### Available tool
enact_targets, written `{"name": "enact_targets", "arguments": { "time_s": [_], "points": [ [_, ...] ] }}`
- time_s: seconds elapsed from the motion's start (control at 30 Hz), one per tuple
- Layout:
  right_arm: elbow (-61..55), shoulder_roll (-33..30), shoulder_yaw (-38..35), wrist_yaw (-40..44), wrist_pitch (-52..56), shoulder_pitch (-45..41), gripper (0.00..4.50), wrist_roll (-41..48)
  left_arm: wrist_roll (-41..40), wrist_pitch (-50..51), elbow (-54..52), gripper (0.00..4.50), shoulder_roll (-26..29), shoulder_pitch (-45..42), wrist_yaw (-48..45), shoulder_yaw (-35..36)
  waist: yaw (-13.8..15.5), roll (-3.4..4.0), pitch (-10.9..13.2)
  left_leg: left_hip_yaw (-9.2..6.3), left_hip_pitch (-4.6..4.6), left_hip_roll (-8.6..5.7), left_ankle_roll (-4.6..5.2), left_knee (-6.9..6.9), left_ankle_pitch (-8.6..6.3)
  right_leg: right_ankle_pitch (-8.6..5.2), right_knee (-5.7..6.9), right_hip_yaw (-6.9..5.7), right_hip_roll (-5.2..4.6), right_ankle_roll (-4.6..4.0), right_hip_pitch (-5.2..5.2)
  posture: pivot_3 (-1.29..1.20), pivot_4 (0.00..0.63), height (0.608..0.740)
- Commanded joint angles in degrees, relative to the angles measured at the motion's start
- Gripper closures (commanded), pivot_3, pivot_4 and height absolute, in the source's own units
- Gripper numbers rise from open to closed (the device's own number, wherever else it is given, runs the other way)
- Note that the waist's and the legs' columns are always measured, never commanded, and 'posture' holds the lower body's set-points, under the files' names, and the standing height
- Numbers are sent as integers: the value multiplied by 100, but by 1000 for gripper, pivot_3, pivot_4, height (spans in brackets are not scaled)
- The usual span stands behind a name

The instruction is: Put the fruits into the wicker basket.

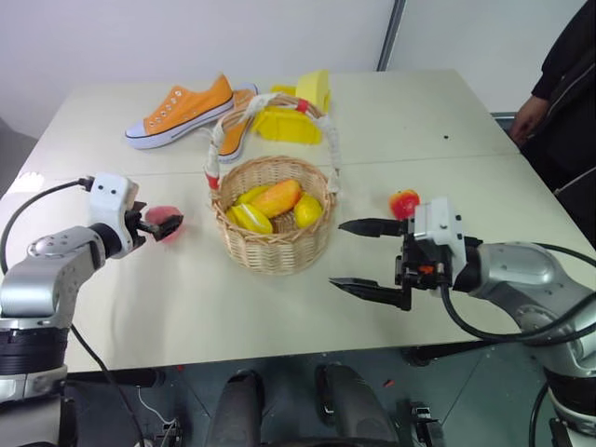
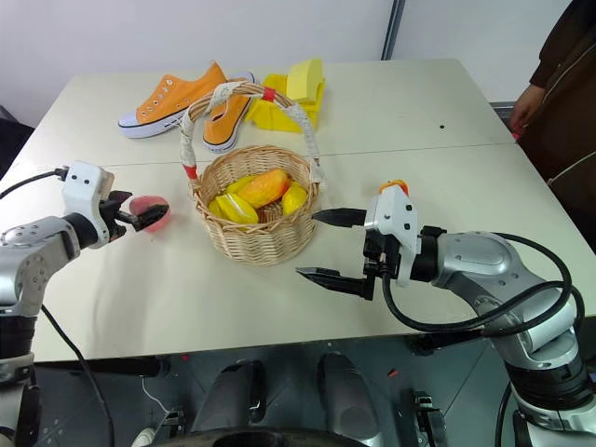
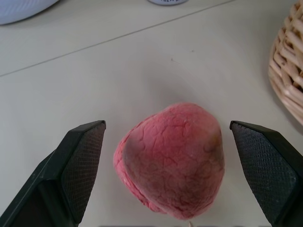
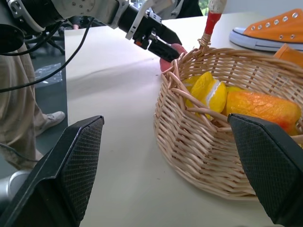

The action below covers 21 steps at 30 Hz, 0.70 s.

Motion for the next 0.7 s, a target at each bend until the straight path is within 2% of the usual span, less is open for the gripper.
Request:
{"name": "enact_targets", "arguments": {
  "time_s": [0.03, 0.07, 0.17, 0.23, 0.3, 0.4, 0.53, 0.63, 0.7],
  "points": [
    [-42, 93, 30, -18, -191, -85, 0, -86, 119, 81, 14, 523, 27, -113, -35, -38, 1, 0, 0, 0, 0, 0, 0, 1, 0, 0, 0, 0, 0, -1, 0, 0, 150, 740],
    [-27, 103, 43, -32, -202, -109, 0, -101, 147, 77, 32, 772, 24, -109, -22, -46, 1, 0, 0, 0, 0, -1, 0, 2, 0, -1, 0, 0, -2, -2, 1, 0, 150, 740],
    [5, 126, 63, -86, -202, -202, 0, -137, 205, 64, 52, 2175, 39, -65, -10, 13, -1, -1, -1, 1, 0, -1, 0, 2, 0, 2, 0, 0, -2, 3, 1, 0, 150, 740],
    [13, 135, 51, -127, -184, -251, 0, -140, 234, 65, 0, 2731, 91, 35, 13, 127, -7, -1, -1, 1, 0, -1, 0, 2, 0, 3, 1, 1, -2, 5, 1, 0, 150, 740],
    [26, 96, 0, -155, -183, -281, 0, -158, 150, -161, -219, 2800, 186, 342, -108, 517, -24, -1, -1, 1, 2, 0, 0, 0, 0, 3, 2, 1, -1, 5, 1, 0, 150, 740],
    [194, -17, -203, -153, -210, -298, 0, -190, -556, -451, -1151, 2800, 239, 1082, -878, 1504, -43, -3, 0, 6, -1, 7, 0, -5, 0, 3, 2, 2, -1, 5, -10, 0, 150, 740],
    [563, -215, -404, -17, -311, -332, 0, -337, -2171, 464, -2224, 2800, 362, 1519, -1585, 2248, 69, -7, 1, 5, -7, 5, 0, -2, 0, -7, 0, -2, -9, -12, -11, 0, 150, 740],
    [916, -282, -618, 52, -292, -478, 0, -262, -3077, 768, -3010, 2800, 384, 1306, -1608, 2035, 149, -6, 1, 11, -4, 0, -1, 10, 0, -7, -3, 0, -19, -15, -2, 0, 150, 740],
    [1050, -328, -661, 96, -315, -512, 0, -310, -3120, 789, -3129, 2800, 175, 777, -1106, 1598, 176, -5, 1, 15, -2, -8, -2, 17, 1, -6, -5, 0, -32, -16, 6, 0, 150, 740]
  ]
}}
